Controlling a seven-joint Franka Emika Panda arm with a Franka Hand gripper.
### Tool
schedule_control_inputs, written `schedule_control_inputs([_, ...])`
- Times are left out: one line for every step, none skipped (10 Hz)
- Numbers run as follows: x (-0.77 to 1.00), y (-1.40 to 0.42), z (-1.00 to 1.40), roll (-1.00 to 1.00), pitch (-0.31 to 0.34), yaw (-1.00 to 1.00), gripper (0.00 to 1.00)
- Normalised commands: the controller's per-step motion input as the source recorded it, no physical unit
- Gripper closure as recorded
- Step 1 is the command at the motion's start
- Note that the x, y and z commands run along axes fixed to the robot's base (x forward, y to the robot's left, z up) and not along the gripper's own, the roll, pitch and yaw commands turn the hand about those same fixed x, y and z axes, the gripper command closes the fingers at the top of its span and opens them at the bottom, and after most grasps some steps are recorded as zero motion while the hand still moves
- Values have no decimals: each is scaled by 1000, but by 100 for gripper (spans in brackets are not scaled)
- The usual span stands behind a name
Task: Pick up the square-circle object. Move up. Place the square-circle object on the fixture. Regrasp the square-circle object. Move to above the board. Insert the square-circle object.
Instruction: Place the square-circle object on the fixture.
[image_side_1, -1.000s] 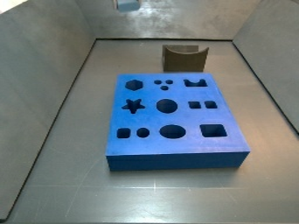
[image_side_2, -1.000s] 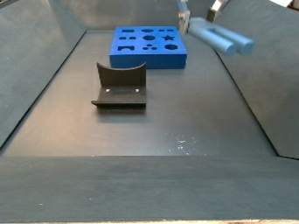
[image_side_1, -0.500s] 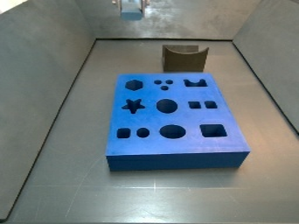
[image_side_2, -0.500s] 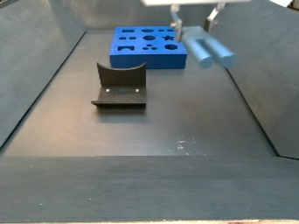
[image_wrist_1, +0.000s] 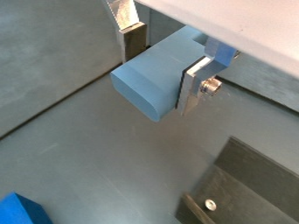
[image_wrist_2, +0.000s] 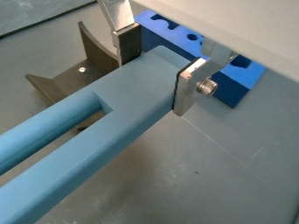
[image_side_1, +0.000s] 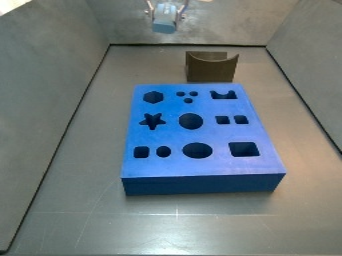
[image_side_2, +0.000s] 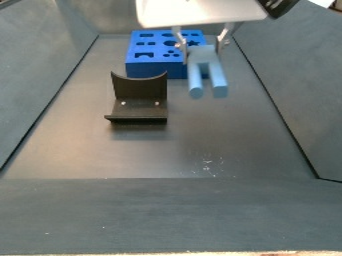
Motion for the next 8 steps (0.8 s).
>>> schedule_control_inputs([1000, 80, -154, -4, 146, -27, 100])
schedule_control_inputs([1000, 75, -136, 9, 145, -29, 100])
schedule_control_inputs([1000, 71, -122, 16, 147, -30, 100])
schedule_control_inputs([1000, 68, -113, 19, 149, -30, 100])
schedule_control_inputs([1000, 61, -92, 26, 153, -29, 100])
schedule_control_inputs([1000, -649, 792, -1000, -78, 40, 100])
schedule_control_inputs([1000, -688, 891, -1000, -70, 38, 100])
schedule_control_inputs([1000, -532, 883, -1000, -63, 37, 100])
